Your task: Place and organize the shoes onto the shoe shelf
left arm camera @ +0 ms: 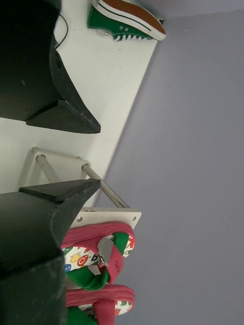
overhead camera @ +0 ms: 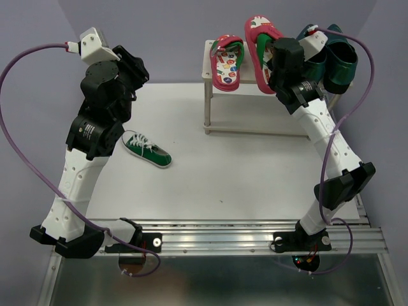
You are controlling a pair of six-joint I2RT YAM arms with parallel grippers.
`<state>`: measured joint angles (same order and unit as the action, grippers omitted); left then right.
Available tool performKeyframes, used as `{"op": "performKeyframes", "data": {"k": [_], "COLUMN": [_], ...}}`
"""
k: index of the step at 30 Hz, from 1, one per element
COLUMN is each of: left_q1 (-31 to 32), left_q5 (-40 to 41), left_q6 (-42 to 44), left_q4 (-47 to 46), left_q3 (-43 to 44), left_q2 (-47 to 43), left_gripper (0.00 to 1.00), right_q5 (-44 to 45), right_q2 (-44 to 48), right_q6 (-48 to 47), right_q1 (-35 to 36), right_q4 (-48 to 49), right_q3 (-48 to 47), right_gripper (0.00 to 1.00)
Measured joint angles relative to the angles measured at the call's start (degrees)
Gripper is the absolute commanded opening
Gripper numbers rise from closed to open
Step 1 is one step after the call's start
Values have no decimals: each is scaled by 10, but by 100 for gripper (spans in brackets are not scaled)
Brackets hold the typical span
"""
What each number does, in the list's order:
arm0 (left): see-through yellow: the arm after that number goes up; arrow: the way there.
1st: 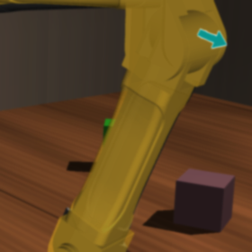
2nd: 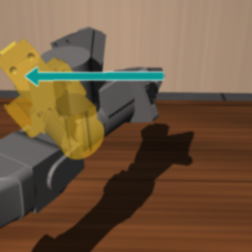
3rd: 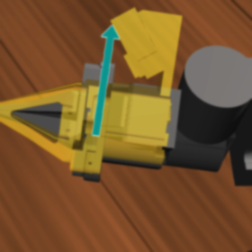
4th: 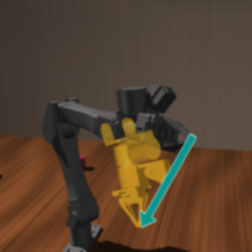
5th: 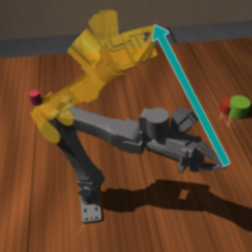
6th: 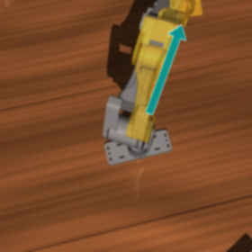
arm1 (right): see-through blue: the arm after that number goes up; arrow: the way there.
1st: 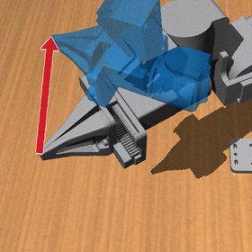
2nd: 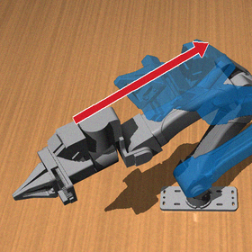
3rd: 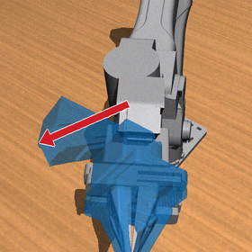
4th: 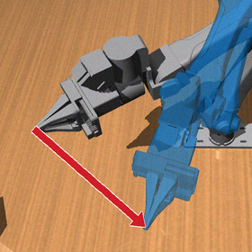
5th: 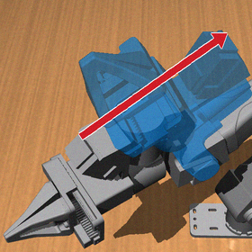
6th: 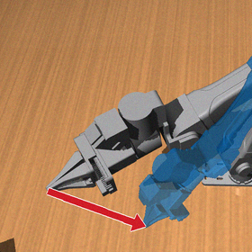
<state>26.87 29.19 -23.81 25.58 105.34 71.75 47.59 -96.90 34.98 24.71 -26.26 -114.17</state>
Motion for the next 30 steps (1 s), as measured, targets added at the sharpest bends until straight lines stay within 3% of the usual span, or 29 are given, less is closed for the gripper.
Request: {"op": "performKeyframes", "data": {"k": [2, 5, 14, 21, 30], "left_q1": [0, 0, -10, -39, -156], "left_q5": [0, 1, 9, -2, -86], "left_q6": [0, 0, 1, 12, 22], "left_q4": [0, 0, 6, 17, 76], "left_q3": [0, 0, -18, -18, -5], "left_q2": [0, 0, -4, -2, 79], "left_gripper": [52, 52, 52, 53, 52], "right_q5": [-4, -10, -25, -69, -172], "right_q2": [-2, -4, -5, 1, 72], "right_q6": [7, 13, 20, 2, -78], "right_q1": [0, 0, 0, 0, 0], "right_q4": [11, 13, 13, 13, 12], "right_q3": [0, 0, 0, 0, -5], "right_gripper": [39, 52, 60, 93, 100]}}
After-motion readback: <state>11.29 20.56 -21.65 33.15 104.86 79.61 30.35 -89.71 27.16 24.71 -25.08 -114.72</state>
